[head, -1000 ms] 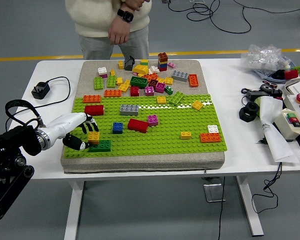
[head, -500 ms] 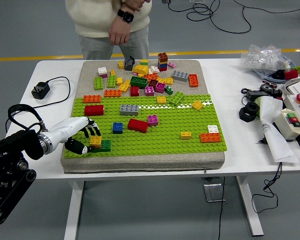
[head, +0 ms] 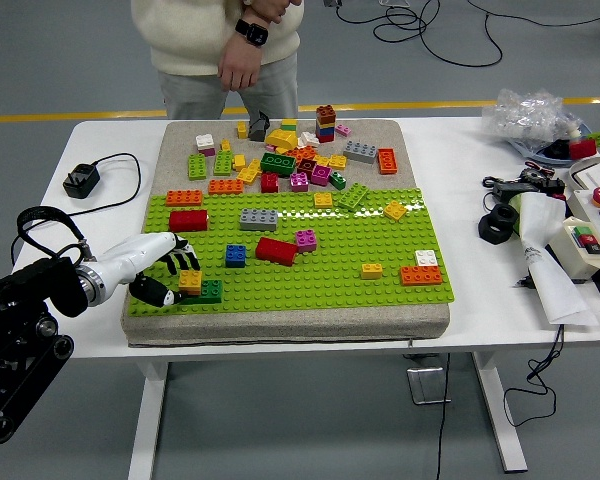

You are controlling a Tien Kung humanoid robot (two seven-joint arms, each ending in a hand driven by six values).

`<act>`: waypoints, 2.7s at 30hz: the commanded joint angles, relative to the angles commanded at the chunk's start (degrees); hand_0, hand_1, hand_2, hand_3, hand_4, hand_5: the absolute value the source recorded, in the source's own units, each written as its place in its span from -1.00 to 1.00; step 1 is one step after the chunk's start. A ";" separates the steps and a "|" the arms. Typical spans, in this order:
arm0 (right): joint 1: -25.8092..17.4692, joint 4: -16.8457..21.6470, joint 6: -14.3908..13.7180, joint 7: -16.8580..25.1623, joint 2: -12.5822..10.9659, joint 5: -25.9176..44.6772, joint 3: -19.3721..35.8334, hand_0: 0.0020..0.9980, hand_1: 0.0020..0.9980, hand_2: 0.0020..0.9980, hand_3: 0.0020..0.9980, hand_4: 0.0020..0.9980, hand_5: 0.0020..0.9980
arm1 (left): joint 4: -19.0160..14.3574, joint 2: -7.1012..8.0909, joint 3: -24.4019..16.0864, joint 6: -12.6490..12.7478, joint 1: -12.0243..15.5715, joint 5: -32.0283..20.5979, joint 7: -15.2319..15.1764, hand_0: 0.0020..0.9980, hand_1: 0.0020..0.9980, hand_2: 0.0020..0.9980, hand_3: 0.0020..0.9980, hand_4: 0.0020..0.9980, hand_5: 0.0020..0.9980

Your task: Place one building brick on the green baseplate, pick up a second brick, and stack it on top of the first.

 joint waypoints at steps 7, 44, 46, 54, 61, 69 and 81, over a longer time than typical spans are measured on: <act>-0.03 0.00 -0.01 0.01 0.06 0.03 -0.08 0.53 0.41 0.48 0.50 1.00 0.24 | 0.39 -0.01 0.09 -0.26 0.13 -0.02 0.12 0.34 0.11 0.07 0.10 0.36 -1.00; -0.10 0.00 0.23 0.01 0.13 -0.02 0.01 0.54 0.41 0.48 0.50 1.00 0.25 | 0.42 -0.02 -0.44 -0.99 -0.13 -1.19 0.66 0.59 0.28 0.16 0.24 0.59 -0.91; -0.09 0.00 0.24 0.01 0.12 0.00 0.01 0.54 0.41 0.48 0.50 1.00 0.25 | 0.44 -0.02 -0.45 -1.13 -0.11 -1.31 0.64 0.59 0.28 0.16 0.24 0.59 -0.91; -0.06 0.00 0.25 -0.04 0.15 0.04 0.04 0.54 0.41 0.48 0.50 1.00 0.25 | 0.44 -0.08 -0.44 -1.39 -0.21 -1.54 0.68 0.60 0.31 0.16 0.26 0.61 -0.88; -0.04 0.00 0.24 -0.01 0.17 0.11 0.01 0.54 0.42 0.48 0.50 1.00 0.25 | 0.53 -0.15 -0.46 -1.52 -0.24 -1.66 0.73 0.62 0.36 0.19 0.31 0.69 -0.81; -0.09 0.00 0.26 -0.01 0.17 0.18 0.00 0.54 0.41 0.48 0.50 1.00 0.25 | 0.57 -0.19 -0.48 -1.68 -0.25 -1.70 0.89 0.63 0.39 0.21 0.32 0.72 -0.80; -0.08 0.00 0.36 -0.17 0.20 -0.11 0.29 0.54 0.41 0.48 0.49 1.00 0.25 | -1.06 -0.03 -1.58 -2.27 -0.17 -1.94 0.80 0.66 0.42 0.29 0.42 0.81 -0.75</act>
